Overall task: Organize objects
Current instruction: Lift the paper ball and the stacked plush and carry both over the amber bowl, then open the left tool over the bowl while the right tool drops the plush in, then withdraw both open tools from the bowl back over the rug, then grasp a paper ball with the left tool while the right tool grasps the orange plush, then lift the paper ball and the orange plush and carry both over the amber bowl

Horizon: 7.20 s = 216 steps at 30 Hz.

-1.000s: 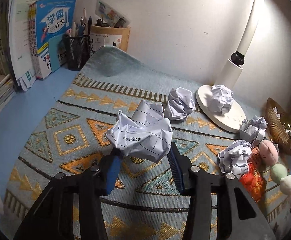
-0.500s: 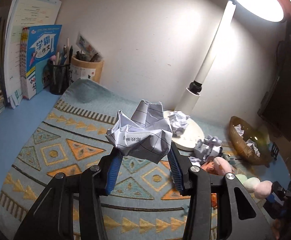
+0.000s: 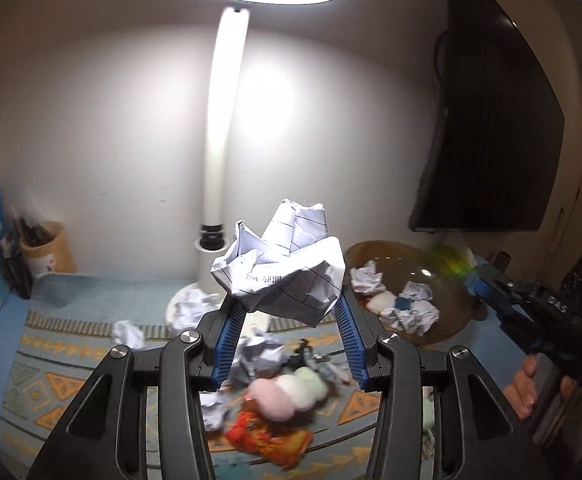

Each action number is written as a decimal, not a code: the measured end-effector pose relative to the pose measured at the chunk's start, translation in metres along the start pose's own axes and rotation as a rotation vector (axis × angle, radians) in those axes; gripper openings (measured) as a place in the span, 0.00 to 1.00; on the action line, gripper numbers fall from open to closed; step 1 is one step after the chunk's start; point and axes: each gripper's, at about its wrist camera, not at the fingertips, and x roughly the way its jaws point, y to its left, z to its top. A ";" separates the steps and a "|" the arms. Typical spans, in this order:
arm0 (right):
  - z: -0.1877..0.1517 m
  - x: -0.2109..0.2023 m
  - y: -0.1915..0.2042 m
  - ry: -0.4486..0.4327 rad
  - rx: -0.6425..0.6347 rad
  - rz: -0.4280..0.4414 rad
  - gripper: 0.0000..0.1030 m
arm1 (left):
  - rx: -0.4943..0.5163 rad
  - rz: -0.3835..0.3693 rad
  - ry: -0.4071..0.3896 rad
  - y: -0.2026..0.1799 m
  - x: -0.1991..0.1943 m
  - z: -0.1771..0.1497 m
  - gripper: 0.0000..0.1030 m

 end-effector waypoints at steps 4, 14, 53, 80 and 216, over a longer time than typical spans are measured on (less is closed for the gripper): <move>0.008 -0.002 -0.041 0.066 0.040 -0.042 0.32 | 0.023 -0.080 0.025 -0.044 0.031 0.015 0.41; -0.066 -0.021 -0.059 0.318 -0.321 -0.682 0.41 | 0.065 -0.219 0.094 -0.112 0.093 0.024 0.41; -0.078 -0.008 -0.020 0.125 -0.247 -0.791 0.41 | -0.067 -0.204 0.282 -0.074 0.167 0.003 0.41; -0.001 0.048 -0.067 -0.092 -0.131 -0.592 0.41 | 0.072 -0.137 0.263 -0.097 0.209 -0.034 0.41; -0.074 0.075 0.027 0.214 -0.243 -0.028 0.37 | 0.010 0.071 -0.137 0.005 0.023 -0.028 0.44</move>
